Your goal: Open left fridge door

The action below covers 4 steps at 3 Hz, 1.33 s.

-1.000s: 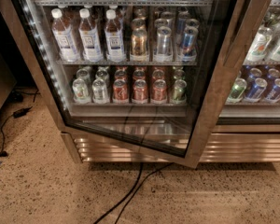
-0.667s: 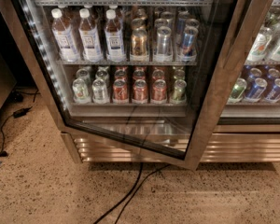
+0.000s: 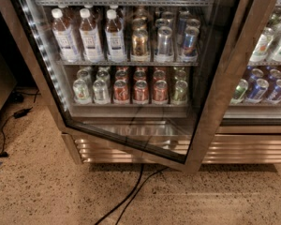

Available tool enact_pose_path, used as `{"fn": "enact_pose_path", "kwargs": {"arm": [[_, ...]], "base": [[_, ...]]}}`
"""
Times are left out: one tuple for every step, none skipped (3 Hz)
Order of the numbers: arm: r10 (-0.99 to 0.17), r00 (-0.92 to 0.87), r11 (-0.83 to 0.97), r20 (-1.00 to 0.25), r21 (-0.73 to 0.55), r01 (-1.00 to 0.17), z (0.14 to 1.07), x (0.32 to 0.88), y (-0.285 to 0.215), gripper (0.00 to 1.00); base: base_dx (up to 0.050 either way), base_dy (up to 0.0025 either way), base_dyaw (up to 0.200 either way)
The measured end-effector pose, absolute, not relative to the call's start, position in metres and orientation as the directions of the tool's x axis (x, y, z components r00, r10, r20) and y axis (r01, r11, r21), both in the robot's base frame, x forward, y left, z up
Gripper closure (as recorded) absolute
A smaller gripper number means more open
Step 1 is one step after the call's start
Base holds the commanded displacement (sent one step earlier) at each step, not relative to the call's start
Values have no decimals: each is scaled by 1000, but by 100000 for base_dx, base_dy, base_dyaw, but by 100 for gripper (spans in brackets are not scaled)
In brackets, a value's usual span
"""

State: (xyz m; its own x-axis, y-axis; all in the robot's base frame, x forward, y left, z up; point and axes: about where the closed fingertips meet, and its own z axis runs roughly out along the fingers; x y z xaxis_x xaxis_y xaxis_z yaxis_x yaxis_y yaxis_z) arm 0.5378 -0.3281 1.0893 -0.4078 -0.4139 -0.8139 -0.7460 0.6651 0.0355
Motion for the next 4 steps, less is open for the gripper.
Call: {"fn": "enact_pose_path", "kwargs": {"arm": [[-405, -381, 562, -831, 102, -821, 1071, 549, -302, 100], [-314, -341, 414, -886, 195, -889, 1059, 566, -270, 100], [-312, -340, 410, -887, 197, -890, 1058, 566, -270, 100], [-312, -339, 403, -888, 199, -893, 1058, 565, -269, 100]], "base": [[0, 0, 0], [0, 0, 0], [0, 0, 0], [0, 0, 0]]}}
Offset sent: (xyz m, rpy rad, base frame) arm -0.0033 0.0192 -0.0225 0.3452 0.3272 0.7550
